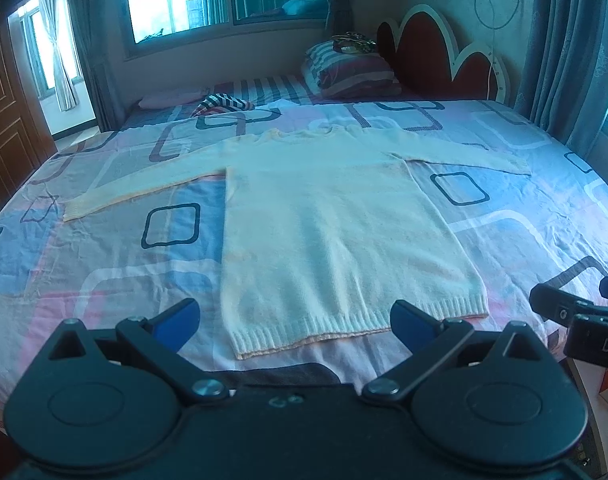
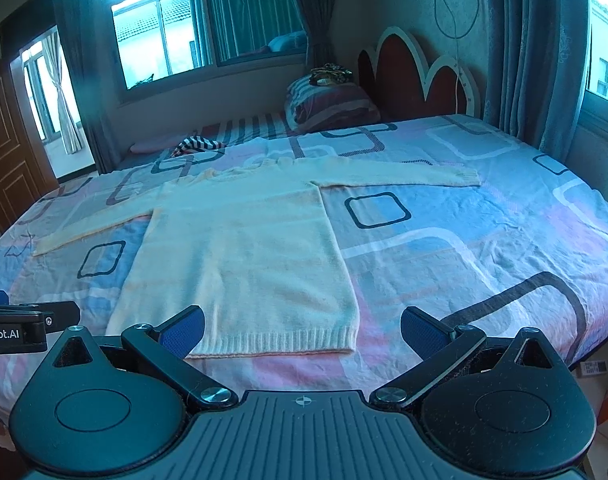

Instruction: Fold small clothes

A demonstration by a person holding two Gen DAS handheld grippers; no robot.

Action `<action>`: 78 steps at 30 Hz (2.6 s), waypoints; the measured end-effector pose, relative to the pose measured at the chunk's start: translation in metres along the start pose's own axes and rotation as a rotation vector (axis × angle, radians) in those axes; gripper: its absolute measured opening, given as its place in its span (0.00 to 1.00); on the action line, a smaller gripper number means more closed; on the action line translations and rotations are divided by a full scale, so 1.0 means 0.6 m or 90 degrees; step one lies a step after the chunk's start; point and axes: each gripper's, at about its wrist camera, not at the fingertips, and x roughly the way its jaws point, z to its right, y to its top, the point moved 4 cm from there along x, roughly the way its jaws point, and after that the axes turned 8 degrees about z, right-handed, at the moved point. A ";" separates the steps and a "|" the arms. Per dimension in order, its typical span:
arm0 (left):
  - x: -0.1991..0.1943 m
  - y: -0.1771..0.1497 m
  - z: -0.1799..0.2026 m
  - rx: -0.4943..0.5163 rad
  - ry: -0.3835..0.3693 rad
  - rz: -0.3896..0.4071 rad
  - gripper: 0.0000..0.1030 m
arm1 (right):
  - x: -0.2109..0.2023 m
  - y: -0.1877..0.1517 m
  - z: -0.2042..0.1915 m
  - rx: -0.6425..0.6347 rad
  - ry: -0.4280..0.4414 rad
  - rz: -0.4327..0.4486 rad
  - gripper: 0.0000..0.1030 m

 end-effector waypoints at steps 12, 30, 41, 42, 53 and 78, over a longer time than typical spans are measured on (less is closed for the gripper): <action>0.002 0.003 -0.005 0.003 0.005 0.002 0.98 | 0.006 0.000 -0.004 -0.006 0.001 -0.001 1.00; 0.001 0.004 0.007 0.007 0.006 0.007 0.98 | 0.000 0.006 0.005 -0.007 -0.006 0.006 1.00; 0.006 0.008 0.010 0.004 0.006 0.006 0.98 | 0.005 0.010 0.009 -0.007 -0.008 0.006 1.00; 0.006 0.008 0.010 0.004 0.006 0.006 0.98 | 0.006 0.011 0.009 -0.007 -0.009 0.006 1.00; 0.033 0.016 0.005 -0.007 0.013 -0.008 0.98 | 0.028 0.015 0.013 -0.008 -0.013 -0.005 1.00; 0.150 0.066 -0.013 -0.044 0.052 -0.013 0.99 | 0.139 0.054 0.084 0.016 -0.051 -0.023 1.00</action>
